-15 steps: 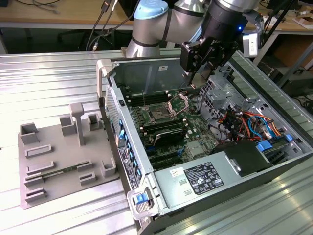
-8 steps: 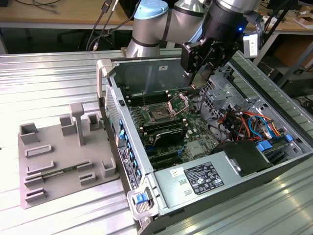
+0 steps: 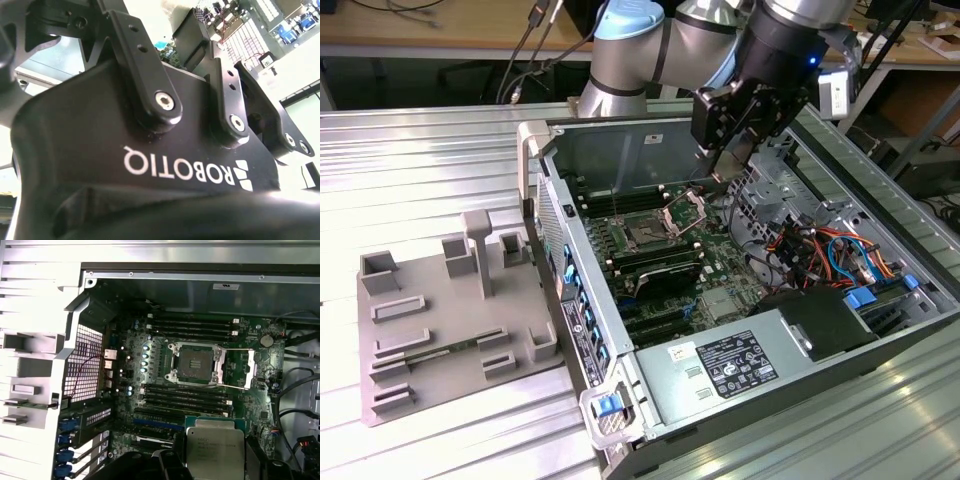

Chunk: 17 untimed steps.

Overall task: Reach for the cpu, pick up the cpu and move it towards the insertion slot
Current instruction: 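Pick up the cpu and move it towards the insertion slot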

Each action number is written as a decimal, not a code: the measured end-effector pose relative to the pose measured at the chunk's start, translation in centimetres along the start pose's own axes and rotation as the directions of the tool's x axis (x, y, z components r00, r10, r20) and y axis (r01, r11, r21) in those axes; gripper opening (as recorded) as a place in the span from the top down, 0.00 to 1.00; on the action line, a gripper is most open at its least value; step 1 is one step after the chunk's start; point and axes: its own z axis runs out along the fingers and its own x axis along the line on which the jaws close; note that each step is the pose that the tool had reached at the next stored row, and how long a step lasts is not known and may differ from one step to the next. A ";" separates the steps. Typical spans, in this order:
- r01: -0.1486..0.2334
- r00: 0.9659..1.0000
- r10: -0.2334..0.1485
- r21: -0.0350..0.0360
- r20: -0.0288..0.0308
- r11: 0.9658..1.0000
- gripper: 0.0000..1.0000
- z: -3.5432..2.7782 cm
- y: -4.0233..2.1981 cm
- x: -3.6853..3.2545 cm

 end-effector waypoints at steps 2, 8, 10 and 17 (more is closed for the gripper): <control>0.000 1.000 0.000 0.000 0.000 1.000 0.45 0.04 -0.01 -0.09; 0.000 1.000 0.000 0.000 0.000 1.000 0.45 0.13 -0.04 -0.35; 0.000 1.000 0.000 0.000 0.000 1.000 0.45 0.15 -0.05 -0.42; 0.000 1.000 0.000 0.000 0.000 1.000 0.45 0.26 -0.10 -0.77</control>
